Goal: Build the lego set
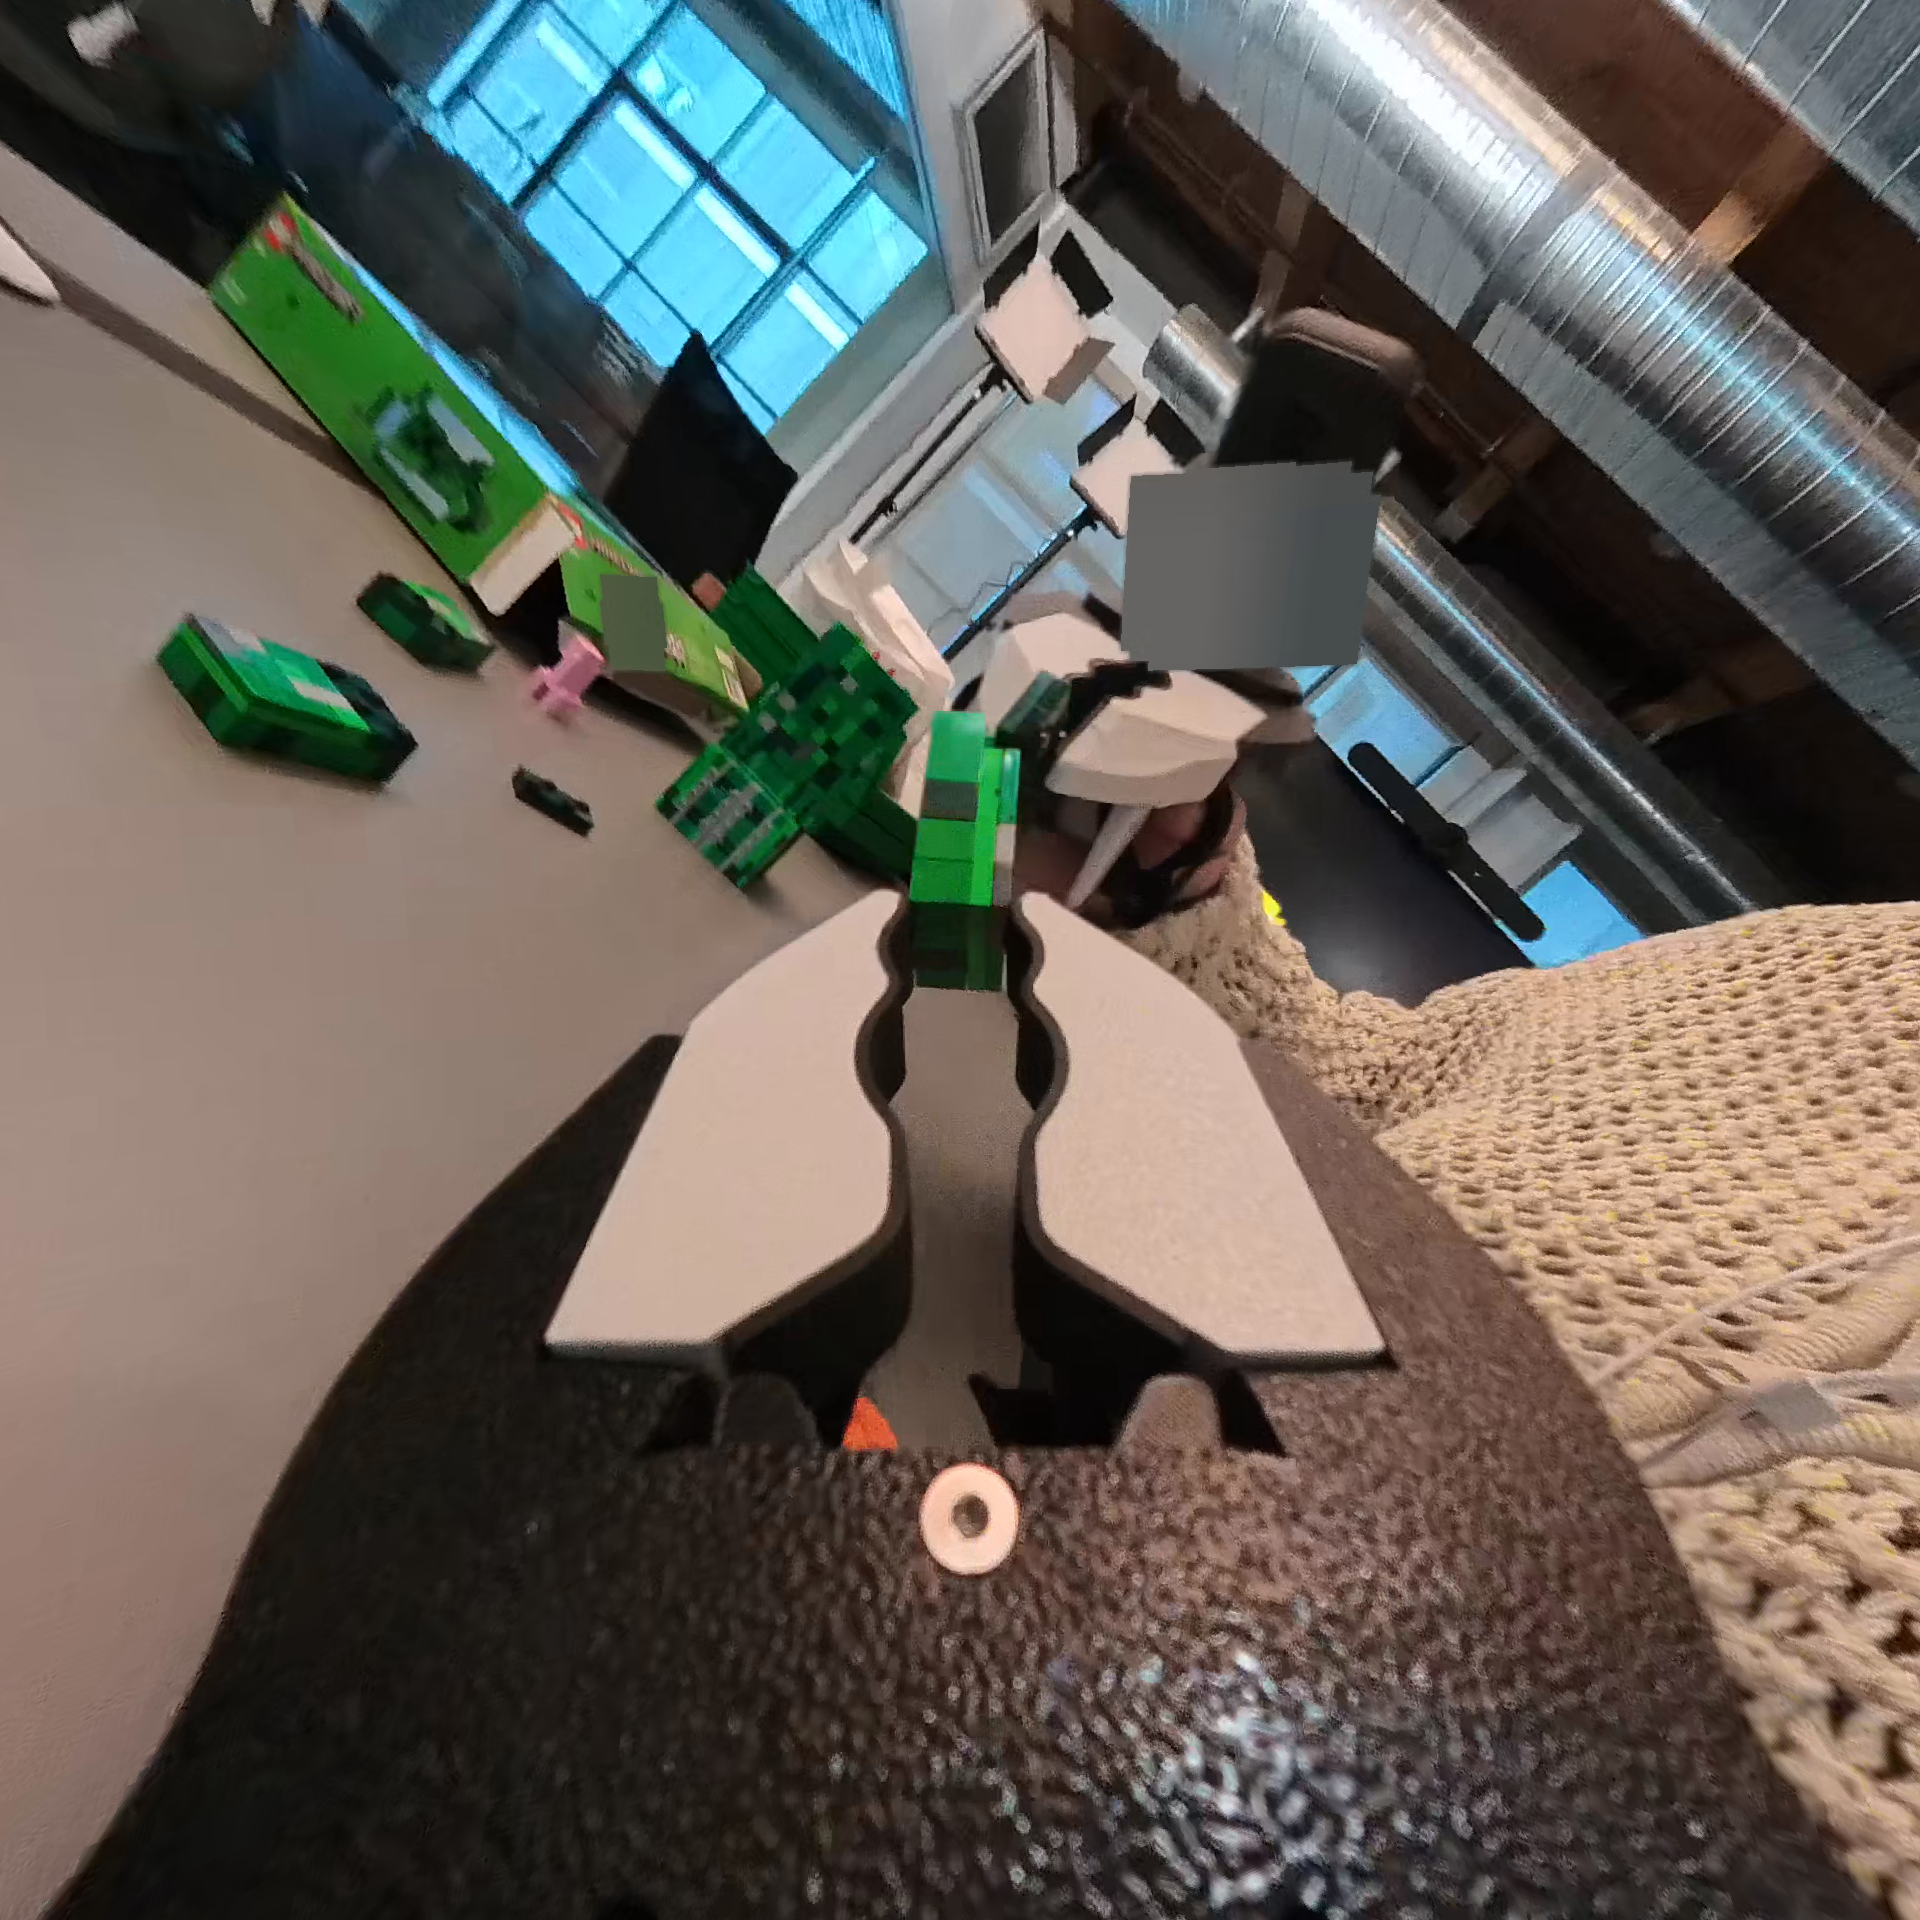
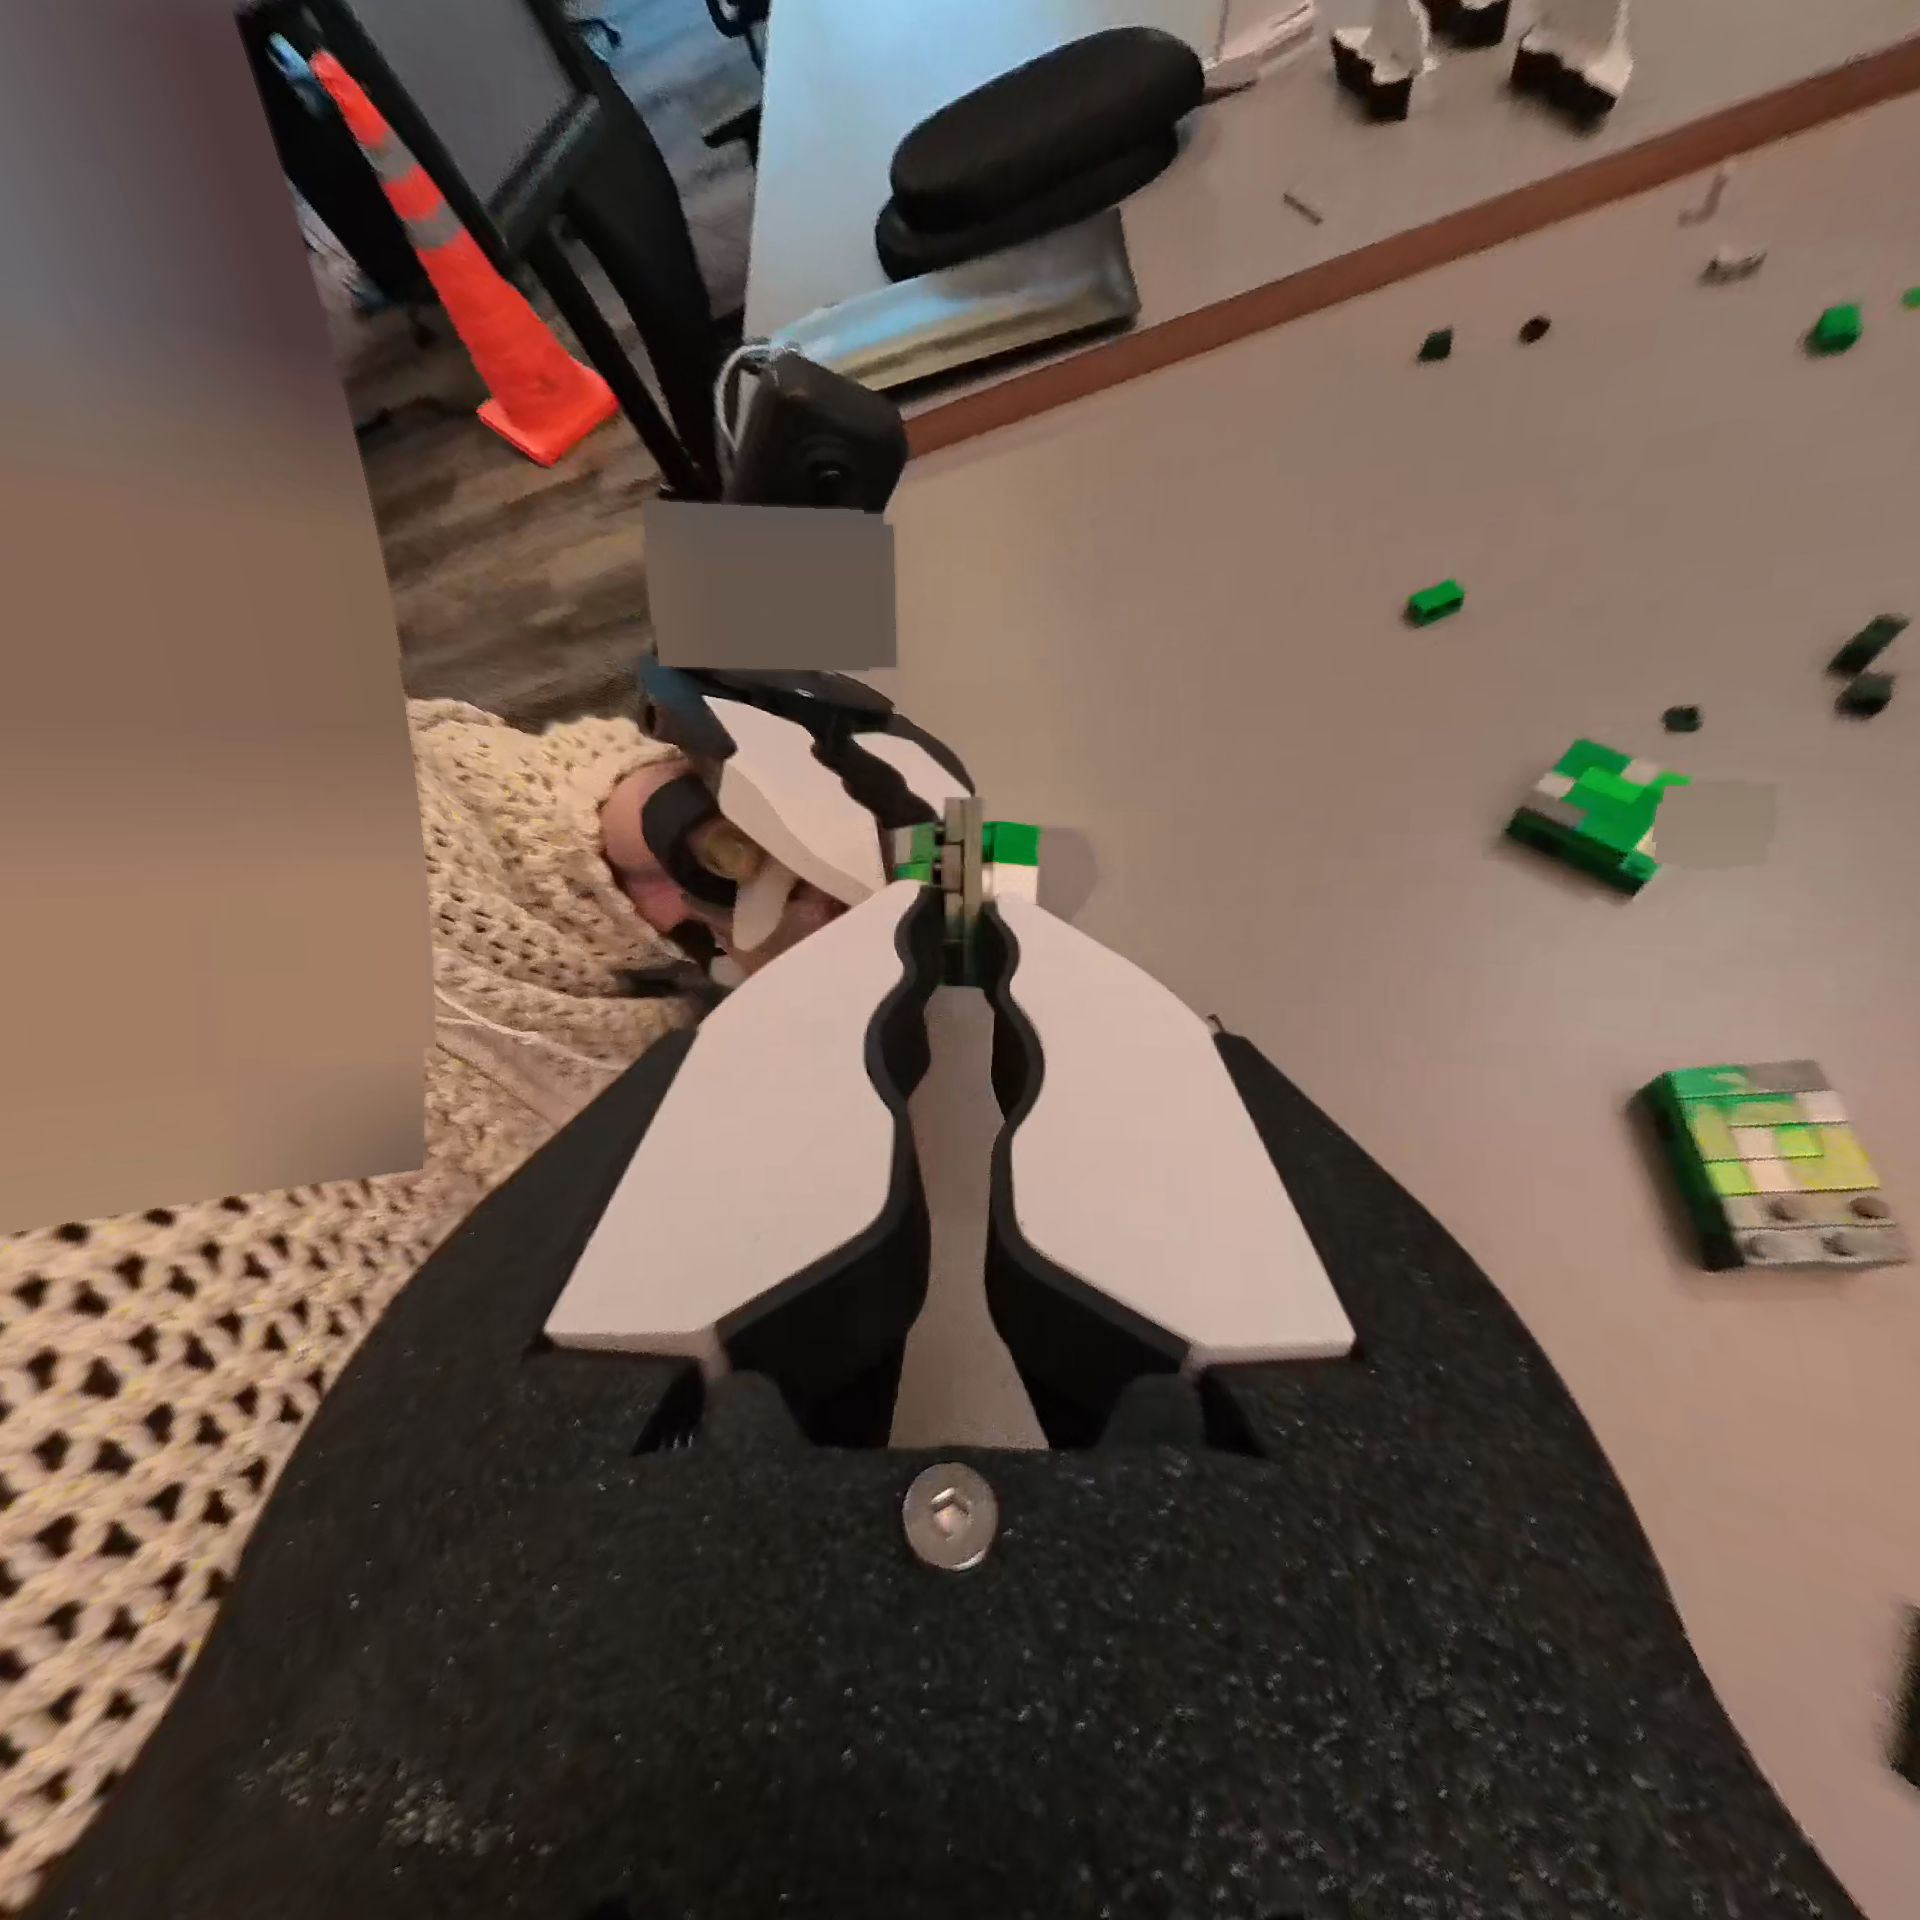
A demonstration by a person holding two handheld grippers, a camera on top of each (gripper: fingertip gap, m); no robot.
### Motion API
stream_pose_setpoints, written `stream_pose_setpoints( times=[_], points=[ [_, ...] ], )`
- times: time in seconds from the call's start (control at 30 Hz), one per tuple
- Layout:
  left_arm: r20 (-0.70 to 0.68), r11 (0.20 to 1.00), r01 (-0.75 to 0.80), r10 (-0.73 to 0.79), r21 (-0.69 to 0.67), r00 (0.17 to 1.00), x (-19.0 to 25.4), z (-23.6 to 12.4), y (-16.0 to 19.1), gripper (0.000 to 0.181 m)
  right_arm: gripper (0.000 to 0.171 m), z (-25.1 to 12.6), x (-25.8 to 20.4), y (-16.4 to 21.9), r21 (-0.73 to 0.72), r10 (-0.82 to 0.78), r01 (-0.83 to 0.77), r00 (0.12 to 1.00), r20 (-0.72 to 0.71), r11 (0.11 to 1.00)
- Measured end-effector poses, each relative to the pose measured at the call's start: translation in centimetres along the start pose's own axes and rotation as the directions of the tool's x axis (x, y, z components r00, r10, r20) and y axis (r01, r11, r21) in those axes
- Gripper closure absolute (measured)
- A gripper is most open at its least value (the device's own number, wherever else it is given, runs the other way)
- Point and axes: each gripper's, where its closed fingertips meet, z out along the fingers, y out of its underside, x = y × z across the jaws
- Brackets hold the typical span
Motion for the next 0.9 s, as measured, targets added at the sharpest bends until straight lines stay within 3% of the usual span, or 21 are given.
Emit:
stream_pose_setpoints(
  times=[0.2,0.47,0.9],
  points=[
    [-0.008,0.998,-0.054,0.054,0.028,0.998,0.4,0.0,-0.2,0.165,0.165,-0.1,-0.4,-0.3,-0.016,-0.115,0.114,0.99,-0.078,0.993],
    [-0.036,0.995,-0.101,0.101,0.018,0.994,1.1,0.1,-0.1,0.165,0.165,-0.3,-1.3,-0.3,-0.017,0.029,-0.028,0.998,0.062,0.999],
    [-0.047,0.988,-0.15,0.151,0.023,0.987,1.5,0.0,-0.1,0.165,0.154,-0.5,-1.1,-0.5,-0.033,-0.022,0.022,1.0,0.016,0.999]
  ],
)
